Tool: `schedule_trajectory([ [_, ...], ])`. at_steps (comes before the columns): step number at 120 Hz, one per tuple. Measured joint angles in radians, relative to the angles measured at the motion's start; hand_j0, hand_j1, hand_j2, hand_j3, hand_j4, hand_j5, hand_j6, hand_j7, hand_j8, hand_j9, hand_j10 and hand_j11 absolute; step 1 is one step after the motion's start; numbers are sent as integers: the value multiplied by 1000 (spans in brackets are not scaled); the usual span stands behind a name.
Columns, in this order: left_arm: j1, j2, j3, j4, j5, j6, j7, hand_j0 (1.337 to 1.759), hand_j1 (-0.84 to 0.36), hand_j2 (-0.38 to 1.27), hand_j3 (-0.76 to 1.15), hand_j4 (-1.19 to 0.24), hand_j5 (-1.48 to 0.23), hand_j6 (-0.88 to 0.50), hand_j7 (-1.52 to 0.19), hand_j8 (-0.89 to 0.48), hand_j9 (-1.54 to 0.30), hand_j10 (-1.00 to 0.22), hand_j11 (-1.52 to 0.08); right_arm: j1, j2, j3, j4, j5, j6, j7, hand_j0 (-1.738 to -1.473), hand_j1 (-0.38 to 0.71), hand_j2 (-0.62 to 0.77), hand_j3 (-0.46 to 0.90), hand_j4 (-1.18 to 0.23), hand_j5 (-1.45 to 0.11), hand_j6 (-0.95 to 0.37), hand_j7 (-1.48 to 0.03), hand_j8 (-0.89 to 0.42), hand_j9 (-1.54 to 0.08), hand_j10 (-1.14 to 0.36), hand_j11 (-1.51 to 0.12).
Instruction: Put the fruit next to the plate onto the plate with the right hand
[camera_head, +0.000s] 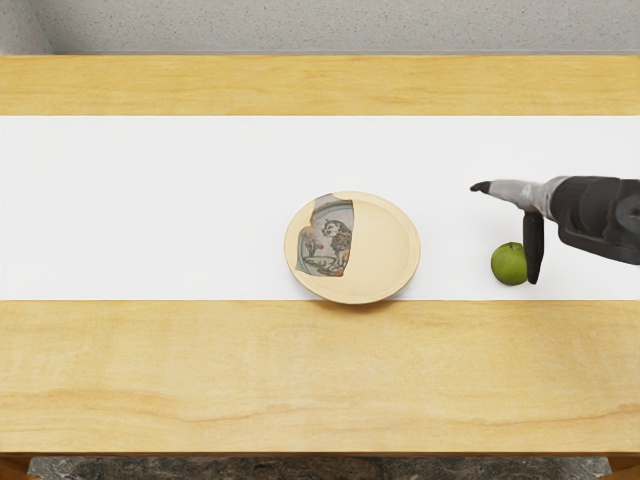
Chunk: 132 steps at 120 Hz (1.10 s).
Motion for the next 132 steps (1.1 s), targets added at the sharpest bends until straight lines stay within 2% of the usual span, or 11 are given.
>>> schedule_trajectory([
  [31, 0, 0, 0, 0, 0, 0, 0, 1658, 349, 0, 0, 0, 0, 0, 0, 0, 0, 0, 0, -51, 15, -25, 15, -47, -108, 0, -1658, -311, -5, 0, -39, -44, -41, -44, -40, -44, -38, -44],
  [65, 0, 0, 0, 0, 0, 0, 0, 1658, 349, 0, 0, 0, 0, 0, 0, 0, 0, 0, 0, -66, -55, -26, 139, -53, -119, 0, -1658, -294, -7, 0, -53, -63, -56, -62, -54, -63, -52, -62],
  [101, 0, 0, 0, 0, 0, 0, 0, 1658, 349, 0, 0, 0, 0, 0, 0, 0, 0, 0, 0, -81, -81, -33, 161, -56, -131, 0, -1658, -71, -44, 0, -239, -304, -242, -303, -240, -304, -238, -304],
  [132, 0, 0, 0, 0, 0, 0, 0, 1658, 349, 0, 0, 0, 0, 0, 0, 0, 0, 0, 0, -106, -86, -34, 147, -60, -141, 0, -1658, 23, -58, 0, -318, -407, -320, -406, -319, -406, -317, -406],
])
